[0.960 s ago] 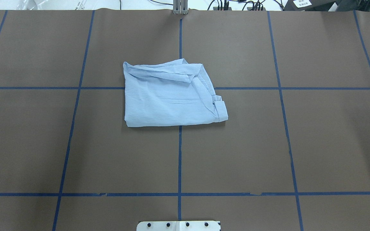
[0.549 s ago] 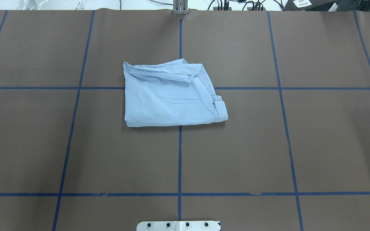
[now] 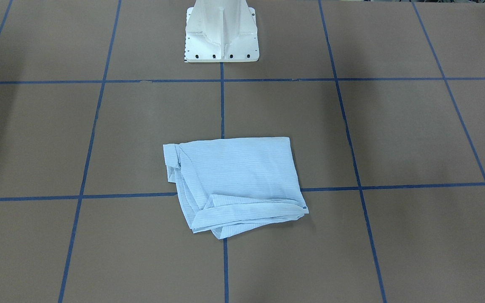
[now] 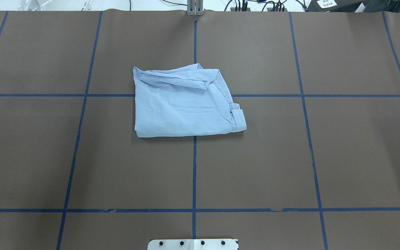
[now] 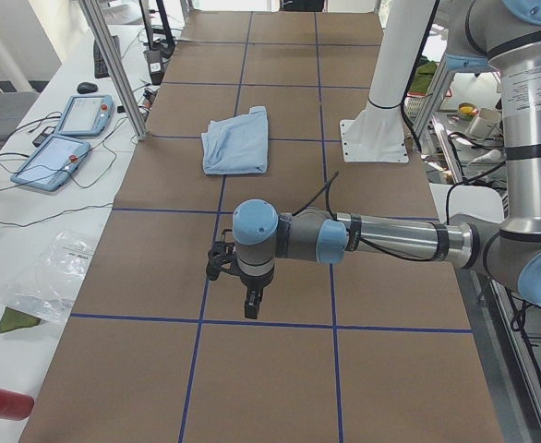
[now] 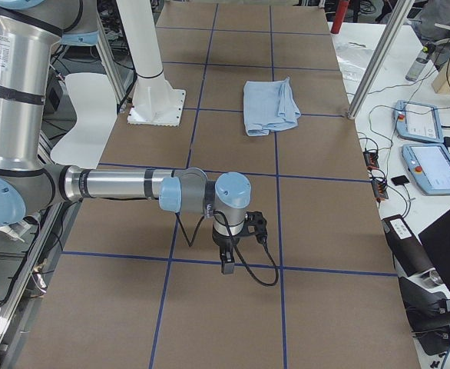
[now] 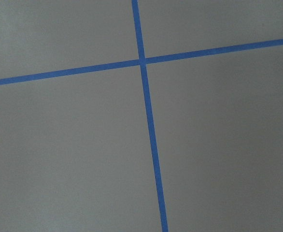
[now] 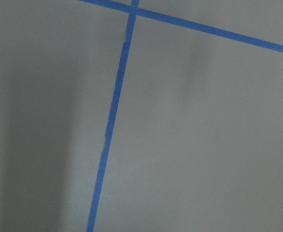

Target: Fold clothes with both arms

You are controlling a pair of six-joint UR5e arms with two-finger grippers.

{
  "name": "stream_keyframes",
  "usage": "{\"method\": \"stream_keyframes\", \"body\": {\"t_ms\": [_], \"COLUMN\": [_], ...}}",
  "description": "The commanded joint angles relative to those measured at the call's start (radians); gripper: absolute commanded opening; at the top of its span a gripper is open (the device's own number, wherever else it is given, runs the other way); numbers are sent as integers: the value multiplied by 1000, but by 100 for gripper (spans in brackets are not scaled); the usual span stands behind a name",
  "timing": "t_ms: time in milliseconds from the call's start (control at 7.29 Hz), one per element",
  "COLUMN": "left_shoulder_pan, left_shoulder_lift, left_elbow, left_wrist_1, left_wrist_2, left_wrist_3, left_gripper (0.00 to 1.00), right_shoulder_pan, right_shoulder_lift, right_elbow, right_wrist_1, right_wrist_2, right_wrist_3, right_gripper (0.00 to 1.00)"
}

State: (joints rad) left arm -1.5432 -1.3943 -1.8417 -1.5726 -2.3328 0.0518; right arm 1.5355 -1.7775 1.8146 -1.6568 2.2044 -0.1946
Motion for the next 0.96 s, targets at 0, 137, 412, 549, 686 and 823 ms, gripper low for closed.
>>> {"method": "stream_keyframes", "body": {"t_ms": [0,137,412,549,686,823], "left_shoulder_pan": [0,0,0,0,0,0], "left_shoulder_lift": [0,1,1,1,3,3], "left_elbow": [1,4,12,15,13,13], "left_wrist_1": [0,0,-1,-1,-1,-1], "left_wrist_2": [3,3,1,0,-3,-5], "left_wrist_3": [0,0,0,0,0,0], "left_gripper": [100,100,100,100,100,100], "right_shoulder_pan": [0,0,0,0,0,0], "right_shoulder_lift": [1,3,3,3,1,1], "right_elbow": [0,0,2,2,5,6], "right_wrist_1": [0,0,0,0,0,0], "right_wrist_2": [1,1,1,1,3,4], "right_wrist_3": [0,0,0,0,1,1], "right_gripper": [100,100,100,100,100,100]}}
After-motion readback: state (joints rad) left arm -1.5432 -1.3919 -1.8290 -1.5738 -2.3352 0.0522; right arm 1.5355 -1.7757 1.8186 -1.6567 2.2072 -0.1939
